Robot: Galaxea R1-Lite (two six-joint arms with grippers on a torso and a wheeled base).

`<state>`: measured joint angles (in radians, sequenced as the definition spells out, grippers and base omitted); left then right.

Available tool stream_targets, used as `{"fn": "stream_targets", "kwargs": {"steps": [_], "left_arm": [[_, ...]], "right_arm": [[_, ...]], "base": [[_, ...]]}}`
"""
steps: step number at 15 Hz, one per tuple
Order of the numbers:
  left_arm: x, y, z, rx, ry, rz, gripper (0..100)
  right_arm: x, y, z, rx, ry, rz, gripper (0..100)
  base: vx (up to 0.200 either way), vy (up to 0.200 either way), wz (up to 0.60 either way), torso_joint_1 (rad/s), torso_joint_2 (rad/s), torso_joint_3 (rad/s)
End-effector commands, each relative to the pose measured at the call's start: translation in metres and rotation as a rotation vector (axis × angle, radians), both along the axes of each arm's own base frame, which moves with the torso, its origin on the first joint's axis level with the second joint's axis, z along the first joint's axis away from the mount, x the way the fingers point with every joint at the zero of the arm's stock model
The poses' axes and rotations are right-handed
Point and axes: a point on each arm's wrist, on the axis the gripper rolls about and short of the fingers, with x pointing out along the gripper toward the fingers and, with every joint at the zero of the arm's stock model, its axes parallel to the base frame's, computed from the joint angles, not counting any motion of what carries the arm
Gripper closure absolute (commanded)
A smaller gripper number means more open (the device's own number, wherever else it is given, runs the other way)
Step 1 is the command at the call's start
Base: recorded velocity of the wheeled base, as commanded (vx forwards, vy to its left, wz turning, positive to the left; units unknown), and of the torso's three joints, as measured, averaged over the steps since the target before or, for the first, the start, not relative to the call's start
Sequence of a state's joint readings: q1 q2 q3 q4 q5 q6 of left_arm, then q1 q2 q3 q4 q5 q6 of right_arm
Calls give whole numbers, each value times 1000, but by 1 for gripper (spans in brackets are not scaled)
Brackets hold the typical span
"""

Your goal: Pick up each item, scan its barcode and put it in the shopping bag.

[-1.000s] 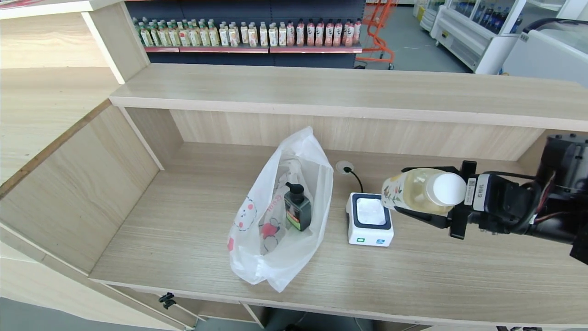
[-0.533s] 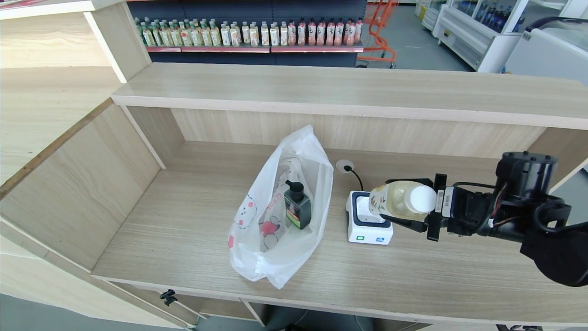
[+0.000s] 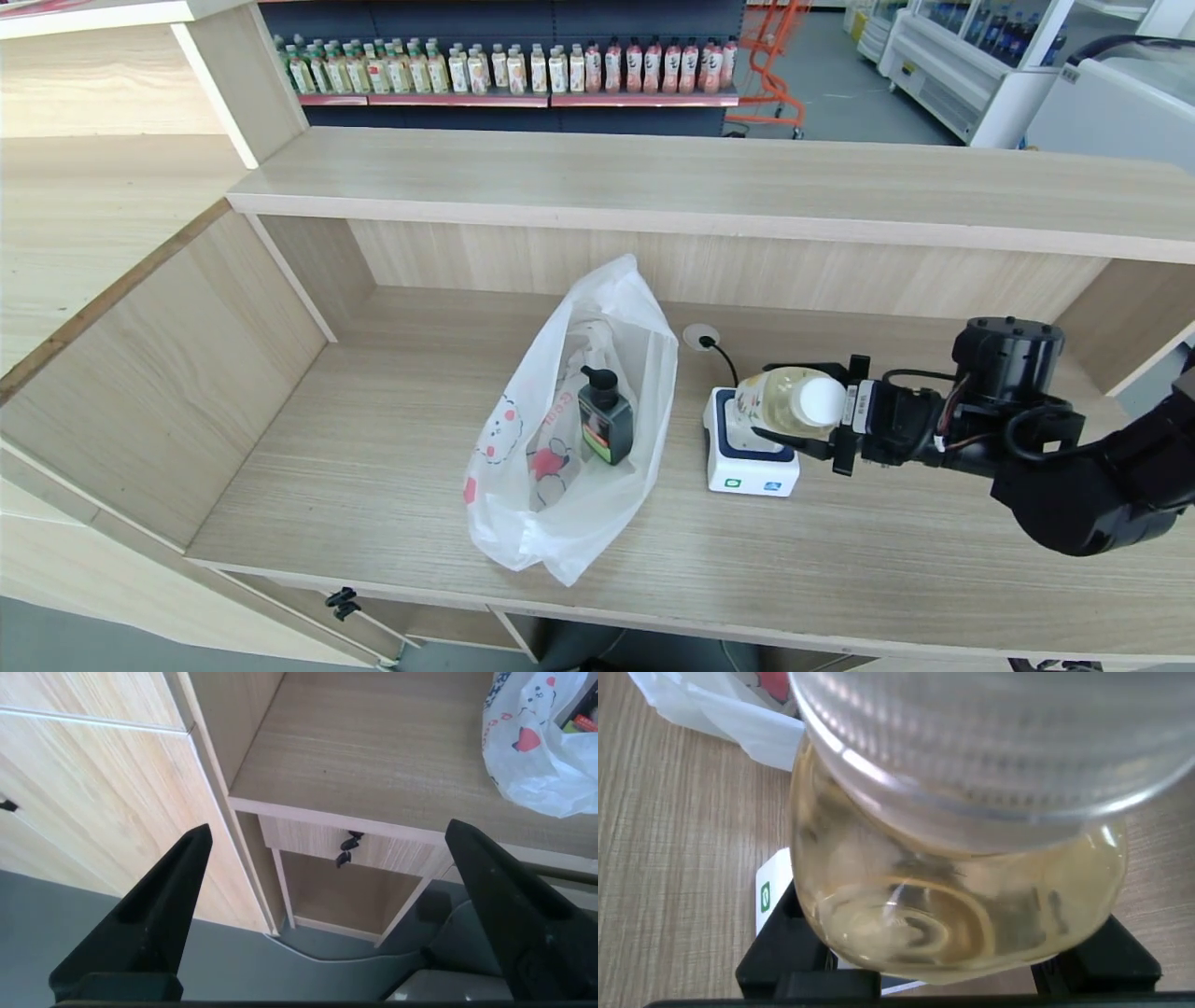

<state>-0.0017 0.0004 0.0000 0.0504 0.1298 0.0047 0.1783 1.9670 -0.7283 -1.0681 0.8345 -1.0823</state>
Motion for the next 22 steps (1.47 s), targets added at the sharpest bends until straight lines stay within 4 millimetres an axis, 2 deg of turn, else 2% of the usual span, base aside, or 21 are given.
{"fn": "stream_targets", "kwargs": {"steps": [1,12,13,17,19,22], "left_arm": [[0,0,0,0,-2,1,0],[0,0,0,0,0,1,0],[0,0,0,0,0,1,0],[0,0,0,1,0,1,0],[0,0,0,1,0,1,0],[0,0,0,1,0,1,0]], "right_arm": [[11,2,-9,-2,11,1,100],[14,3,-4,5,0,2,100],[9,5,8,34,4,5,100],[-27,26,71,321,219,60,100],[-36,27,82,411,310,25,100],[-51,36,83,625,575,-100,100]], "base": [[0,0,0,0,0,0],[0,0,0,0,0,0],[0,0,0,0,0,0],[0,0,0,0,0,0],[100,100,0,4,-1,1],[200,200,0,-7,-2,5]]}}
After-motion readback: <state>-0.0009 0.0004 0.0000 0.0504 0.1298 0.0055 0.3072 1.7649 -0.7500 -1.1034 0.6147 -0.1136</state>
